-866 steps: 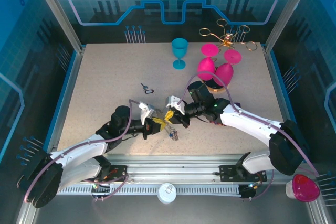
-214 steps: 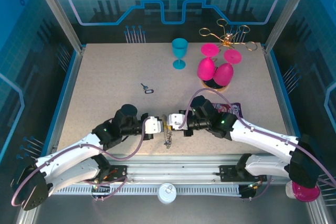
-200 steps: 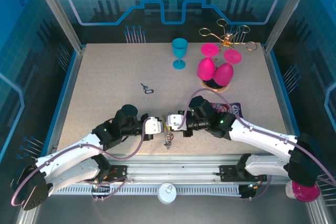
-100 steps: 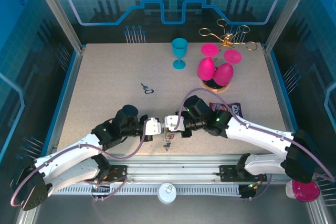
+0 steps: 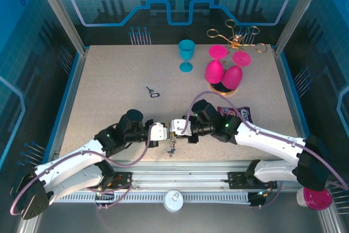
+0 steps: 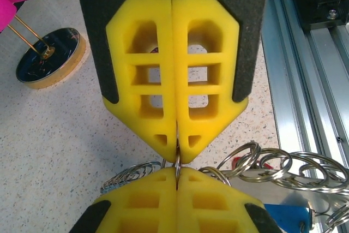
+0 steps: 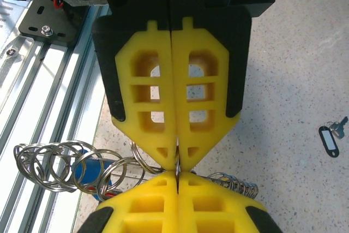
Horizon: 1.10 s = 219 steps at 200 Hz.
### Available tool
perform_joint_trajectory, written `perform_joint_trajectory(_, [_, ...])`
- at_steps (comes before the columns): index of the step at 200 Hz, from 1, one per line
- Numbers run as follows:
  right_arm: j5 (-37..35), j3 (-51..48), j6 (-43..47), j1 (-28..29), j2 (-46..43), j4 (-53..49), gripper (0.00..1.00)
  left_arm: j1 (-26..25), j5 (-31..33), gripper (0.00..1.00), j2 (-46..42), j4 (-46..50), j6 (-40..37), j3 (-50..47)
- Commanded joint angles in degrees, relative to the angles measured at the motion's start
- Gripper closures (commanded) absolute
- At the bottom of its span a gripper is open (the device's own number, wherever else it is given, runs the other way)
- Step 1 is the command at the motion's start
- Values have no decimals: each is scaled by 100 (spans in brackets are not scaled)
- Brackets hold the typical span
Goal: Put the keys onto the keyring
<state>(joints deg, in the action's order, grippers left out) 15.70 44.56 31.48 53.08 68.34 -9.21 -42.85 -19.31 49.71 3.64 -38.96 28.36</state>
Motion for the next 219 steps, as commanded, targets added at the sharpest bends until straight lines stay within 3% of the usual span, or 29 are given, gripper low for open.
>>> perform_joint_trajectory(1, [319,-415,-168,-27,-258,783,88,-40,-109,100,-231,-586,1,-57])
perform_joint_trajectory(57, [513,-1011,-266,-213,-462,1692,83,-40,-383,100,-432,-1172,41,-374])
perform_joint_trajectory(131, [774,-1427,-459,-237,-638,2435,85,-43,-479,100,-462,-1514,257,-562])
perform_joint_trajectory(159, [831,-1431,-477,-247,-729,2440,90,-42,-469,100,-463,-1515,260,-574])
perform_joint_trajectory(184, [863,-1398,-456,-249,-781,2387,100,-44,-412,100,-471,-1494,283,-580])
perform_joint_trajectory(219, [717,-1258,-228,-185,-900,2002,100,-41,-231,93,-498,-1289,239,-498])
